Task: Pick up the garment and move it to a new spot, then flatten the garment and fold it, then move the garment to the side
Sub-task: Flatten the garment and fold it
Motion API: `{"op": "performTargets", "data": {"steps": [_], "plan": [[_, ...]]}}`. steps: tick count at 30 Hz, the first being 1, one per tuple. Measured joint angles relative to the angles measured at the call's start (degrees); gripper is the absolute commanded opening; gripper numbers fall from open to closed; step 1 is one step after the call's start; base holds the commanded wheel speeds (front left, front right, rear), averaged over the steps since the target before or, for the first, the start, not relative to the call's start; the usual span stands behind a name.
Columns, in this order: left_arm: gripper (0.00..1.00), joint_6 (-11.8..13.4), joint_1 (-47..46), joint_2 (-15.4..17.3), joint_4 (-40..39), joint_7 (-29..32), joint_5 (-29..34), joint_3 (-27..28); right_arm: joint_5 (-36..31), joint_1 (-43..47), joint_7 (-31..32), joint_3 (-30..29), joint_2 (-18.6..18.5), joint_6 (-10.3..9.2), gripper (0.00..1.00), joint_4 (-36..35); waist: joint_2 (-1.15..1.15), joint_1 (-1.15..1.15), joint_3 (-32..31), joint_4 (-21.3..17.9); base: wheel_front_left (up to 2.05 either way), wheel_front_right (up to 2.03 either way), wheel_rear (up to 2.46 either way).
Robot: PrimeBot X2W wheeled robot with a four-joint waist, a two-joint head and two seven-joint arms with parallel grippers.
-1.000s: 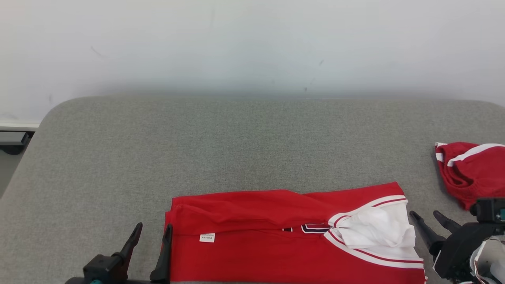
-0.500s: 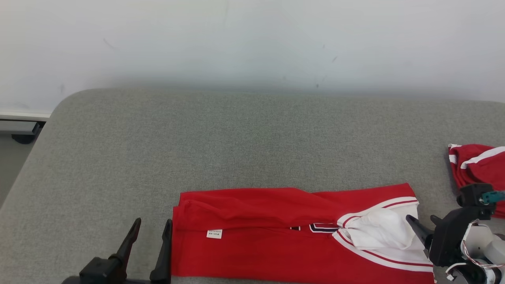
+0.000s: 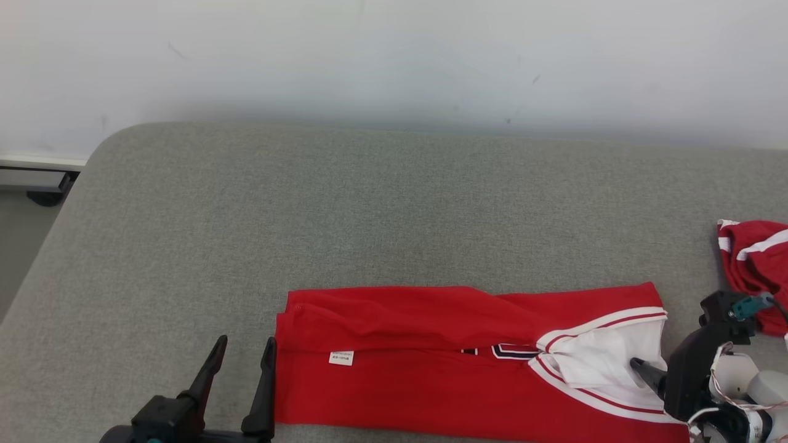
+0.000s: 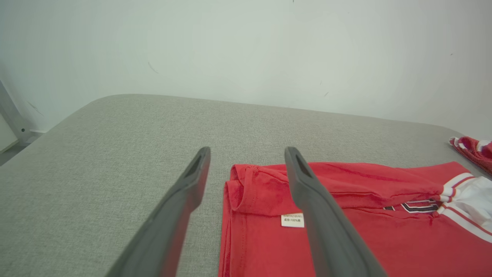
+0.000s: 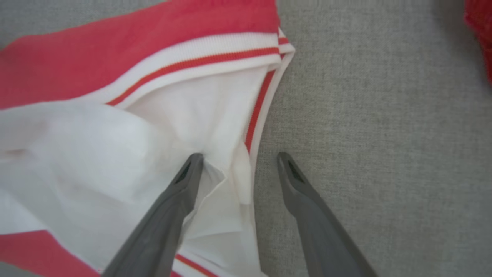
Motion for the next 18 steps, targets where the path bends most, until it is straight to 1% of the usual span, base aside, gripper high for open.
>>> {"op": "performTargets", "data": {"steps": [3,4,5,6,7,8,11,14,15,18], "plan": [[1.0,0.0,-0.04,-0.29,-0.08,0.42,0.44,0.76,0.07,-1.17,1.15,0.25,0.49,0.22,1.0,0.45,0.0,0.0,0.37,0.37,0.0,0.0,0.0],[1.0,0.0,-0.03,-0.27,-0.07,0.51,0.46,0.88,0.18,-1.52,1.46,0.31,0.8,0.38,0.97,0.75,0.0,0.0,0.44,0.42,0.0,0.0,0.0],[1.0,0.0,-0.03,-0.3,-0.07,0.74,0.53,0.96,0.42,-1.86,1.87,0.36,0.99,0.51,0.55,1.14,0.0,0.0,0.48,0.45,0.0,0.0,0.0],[1.0,0.0,-0.02,-0.33,-0.05,0.74,0.55,1.02,0.47,-2.0,2.14,0.42,1.04,0.65,0.35,1.49,0.0,0.0,0.51,0.47,0.0,0.0,0.0],[1.0,0.0,-0.02,-0.35,-0.05,0.78,0.62,1.14,0.47,-2.03,2.14,0.46,1.02,1.07,0.0,1.71,0.0,0.0,0.55,0.48,0.0,0.0,0.0],[1.0,0.0,-0.02,-0.38,-0.05,0.99,0.62,1.25,0.47,-2.03,2.14,0.45,1.02,1.1,0.0,1.83,0.0,0.0,0.57,0.48,0.0,0.0,0.0],[1.0,0.0,0.08,-0.6,-0.01,1.15,0.68,2.31,0.46,-2.43,2.57,0.52,1.37,2.0,0.0,2.26,0.0,0.0,0.61,0.35,0.0,0.0,0.0],[1.0,0.02,0.13,-0.79,0.08,1.18,1.03,2.78,0.43,-3.06,2.56,0.53,1.35,2.23,0.0,3.21,0.0,0.0,0.53,-0.06,0.0,0.0,0.0],[1.0,0.02,0.13,-0.87,0.1,1.26,1.03,2.88,0.31,-3.13,2.54,0.53,1.12,2.59,0.0,3.66,0.0,0.0,0.47,-0.24,0.0,0.0,0.0],[1.0,0.02,0.15,-0.96,0.12,1.67,1.04,2.97,-0.11,-3.13,2.19,0.47,-0.59,2.88,0.0,4.56,0.0,0.0,0.26,-0.83,0.0,0.0,0.0]]}}
